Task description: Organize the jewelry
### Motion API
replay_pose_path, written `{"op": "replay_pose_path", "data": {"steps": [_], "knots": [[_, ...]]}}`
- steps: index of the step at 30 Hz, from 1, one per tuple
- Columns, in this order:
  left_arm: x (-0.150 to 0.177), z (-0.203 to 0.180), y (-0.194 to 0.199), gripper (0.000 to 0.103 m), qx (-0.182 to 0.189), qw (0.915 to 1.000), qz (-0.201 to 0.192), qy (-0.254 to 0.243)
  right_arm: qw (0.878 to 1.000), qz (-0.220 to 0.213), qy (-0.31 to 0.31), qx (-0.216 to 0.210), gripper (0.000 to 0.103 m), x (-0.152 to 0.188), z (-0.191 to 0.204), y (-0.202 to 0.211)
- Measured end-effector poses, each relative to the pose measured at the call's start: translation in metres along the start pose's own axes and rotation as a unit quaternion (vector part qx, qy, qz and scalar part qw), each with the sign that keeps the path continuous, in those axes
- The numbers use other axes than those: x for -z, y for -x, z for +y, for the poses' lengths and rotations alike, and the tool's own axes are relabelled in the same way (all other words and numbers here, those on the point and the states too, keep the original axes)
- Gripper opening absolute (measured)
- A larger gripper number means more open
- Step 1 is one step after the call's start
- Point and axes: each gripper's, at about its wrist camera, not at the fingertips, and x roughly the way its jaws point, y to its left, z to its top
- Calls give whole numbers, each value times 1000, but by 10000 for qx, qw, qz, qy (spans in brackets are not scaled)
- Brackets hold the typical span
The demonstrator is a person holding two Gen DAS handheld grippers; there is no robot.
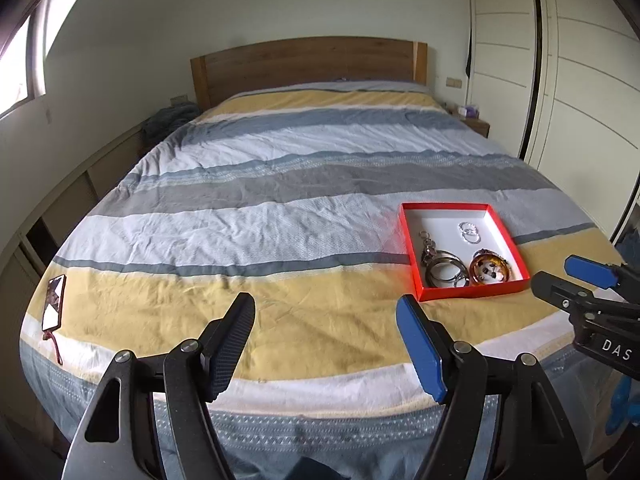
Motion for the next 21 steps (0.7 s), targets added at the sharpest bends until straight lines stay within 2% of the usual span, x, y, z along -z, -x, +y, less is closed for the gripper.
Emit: {"op": "replay_pose_path", "data": {"steps": [5,8,11,15,21], "knots": [[11,8,15,72,19,9999,-136,30,9999,-135,93,36,63,7,15,14],[17,14,23,83,-18,9997,-226,3,9998,-161,130,36,64,11,22,21],[23,22,32,85,-15,9994,-334,21,9997,-219,142,25,64,16,28,30],[31,29,46,96,-55,9987,-503,29,9995,-261,185,8,65,21,34,37],[37,41,60,103,-104,9977,-658,140,9992,-274,283,28,65,28,43,43]]}}
